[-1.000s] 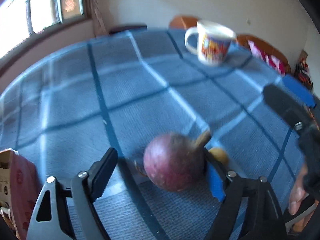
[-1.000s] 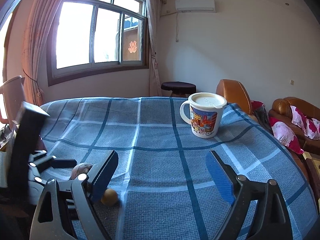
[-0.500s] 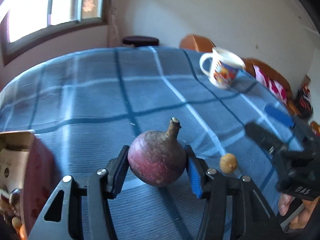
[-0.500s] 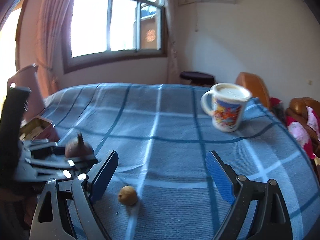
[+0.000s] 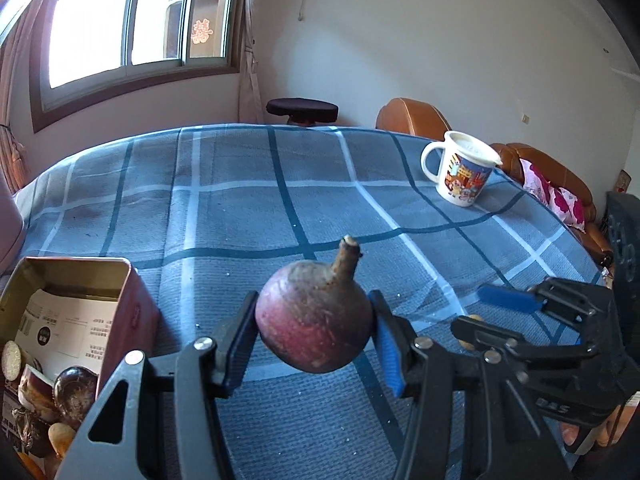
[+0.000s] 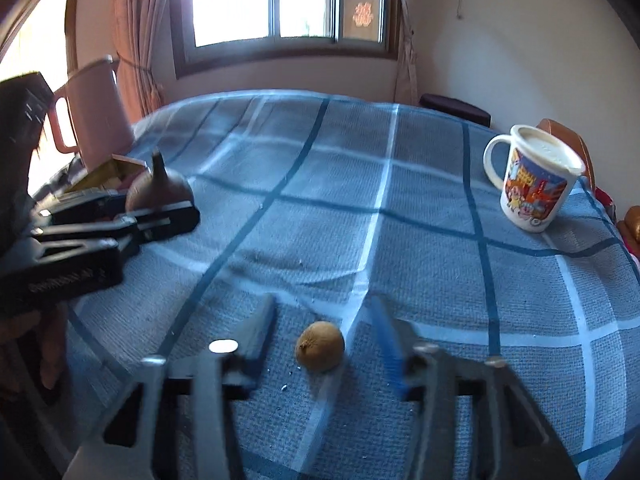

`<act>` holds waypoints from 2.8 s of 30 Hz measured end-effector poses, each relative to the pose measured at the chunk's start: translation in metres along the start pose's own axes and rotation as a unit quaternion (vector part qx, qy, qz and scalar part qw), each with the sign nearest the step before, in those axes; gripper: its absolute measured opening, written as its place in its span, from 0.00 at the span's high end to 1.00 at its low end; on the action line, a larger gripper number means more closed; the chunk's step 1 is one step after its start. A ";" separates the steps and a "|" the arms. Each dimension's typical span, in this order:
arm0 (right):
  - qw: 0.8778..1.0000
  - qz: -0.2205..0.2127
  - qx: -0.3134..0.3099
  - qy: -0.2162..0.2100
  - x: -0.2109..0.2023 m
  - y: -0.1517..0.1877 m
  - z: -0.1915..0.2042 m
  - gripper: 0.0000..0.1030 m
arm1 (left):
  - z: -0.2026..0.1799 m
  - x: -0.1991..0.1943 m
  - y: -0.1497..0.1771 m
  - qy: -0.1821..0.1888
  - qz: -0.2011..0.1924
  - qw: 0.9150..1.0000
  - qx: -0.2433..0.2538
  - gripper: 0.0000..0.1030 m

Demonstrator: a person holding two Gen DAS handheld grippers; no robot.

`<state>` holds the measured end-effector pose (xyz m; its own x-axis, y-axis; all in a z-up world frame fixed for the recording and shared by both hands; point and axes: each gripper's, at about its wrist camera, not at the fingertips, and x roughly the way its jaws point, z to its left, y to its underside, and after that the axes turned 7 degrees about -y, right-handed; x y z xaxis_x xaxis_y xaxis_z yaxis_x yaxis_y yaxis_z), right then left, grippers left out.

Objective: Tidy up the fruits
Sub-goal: 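Grasp the small brown round fruit with the right tool while the left tool lifts the beet, then carry the brown fruit in the right tool while the left tool carries the beet toward the tin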

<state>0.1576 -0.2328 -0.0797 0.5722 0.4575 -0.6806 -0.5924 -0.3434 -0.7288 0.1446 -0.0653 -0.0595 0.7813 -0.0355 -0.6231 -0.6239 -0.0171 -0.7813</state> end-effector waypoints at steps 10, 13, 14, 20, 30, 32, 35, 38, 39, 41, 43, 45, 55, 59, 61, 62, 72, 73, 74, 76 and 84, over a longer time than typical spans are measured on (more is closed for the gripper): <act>0.999 0.041 -0.012 0.015 0.013 0.001 0.003 0.73 | 0.001 -0.010 0.004 0.000 -0.017 1.000 0.003 0.46; 0.999 0.038 -0.019 0.029 0.012 0.000 0.006 0.74 | 0.002 -0.013 0.005 0.001 -0.022 1.000 0.001 0.46; 0.999 0.033 -0.020 0.032 0.010 0.000 0.006 0.74 | 0.002 -0.014 0.005 0.001 -0.024 1.000 0.001 0.46; 0.999 -0.008 -0.029 0.043 -0.006 0.000 0.010 0.74 | 0.000 -0.017 0.006 0.004 -0.030 1.000 0.007 0.46; 0.995 -0.086 -0.030 0.052 -0.033 0.001 0.016 0.74 | -0.005 -0.026 0.008 -0.001 -0.054 0.998 0.022 0.46; 0.993 -0.096 -0.031 0.052 -0.036 0.001 0.018 0.74 | -0.007 -0.028 0.008 -0.002 -0.059 0.998 0.025 0.46; 0.992 -0.108 -0.031 0.055 -0.039 0.001 0.019 0.74 | -0.007 -0.032 0.008 -0.001 -0.068 0.997 0.026 0.46; 0.991 -0.120 -0.032 0.057 -0.042 0.001 0.022 0.74 | -0.008 -0.034 0.009 -0.004 -0.074 0.997 0.029 0.46; 0.990 -0.124 -0.032 0.058 -0.042 0.001 0.023 0.74 | -0.008 -0.035 0.009 -0.004 -0.076 0.997 0.029 0.46; 0.989 -0.134 -0.033 0.060 -0.045 0.001 0.025 0.74 | -0.008 -0.037 0.010 -0.006 -0.081 0.996 0.030 0.46; 0.987 -0.145 -0.032 0.059 -0.048 0.001 0.026 0.74 | -0.008 -0.039 0.011 -0.005 -0.086 0.996 0.030 0.46; 0.986 -0.154 -0.030 0.060 -0.050 0.001 0.027 0.74 | -0.008 -0.042 0.011 -0.007 -0.090 0.995 0.030 0.46; 0.980 -0.187 -0.020 0.063 -0.059 0.003 0.028 0.74 | -0.009 -0.050 0.014 -0.017 -0.110 0.993 0.031 0.46; 0.977 -0.201 -0.015 0.063 -0.063 0.004 0.028 0.74 | -0.010 -0.054 0.015 -0.021 -0.118 0.992 0.034 0.46; 0.976 -0.207 -0.013 0.061 -0.064 0.004 0.029 0.74 | -0.011 -0.056 0.016 -0.021 -0.121 0.992 0.035 0.46; 0.976 -0.209 -0.013 0.061 -0.065 0.004 0.030 0.74 | -0.011 -0.057 0.017 -0.022 -0.123 0.992 0.035 0.46; 0.972 -0.228 -0.013 0.059 -0.068 0.005 0.034 0.74 | -0.009 -0.067 0.021 -0.032 -0.144 0.989 0.031 0.46; 0.971 -0.232 -0.013 0.059 -0.068 0.005 0.035 0.74 | -0.009 -0.068 0.021 -0.033 -0.147 0.988 0.030 0.46; 0.970 -0.234 -0.013 0.058 -0.069 0.005 0.035 0.74 | -0.008 -0.069 0.021 -0.034 -0.149 0.988 0.029 0.46; 0.970 -0.235 -0.013 0.059 -0.069 0.005 0.036 0.74 | -0.008 -0.070 0.021 -0.036 -0.152 0.987 0.028 0.46; 0.967 -0.248 -0.014 0.056 -0.072 0.007 0.041 0.74 | -0.008 -0.077 0.024 -0.046 -0.167 0.984 0.028 0.46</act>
<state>0.0890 -0.2348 -0.0324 0.8407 0.4811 -0.2487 -0.2137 -0.1273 -0.9686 0.0696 -0.0706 -0.0303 0.9428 0.0541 -0.3290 -0.3314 0.0428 -0.9425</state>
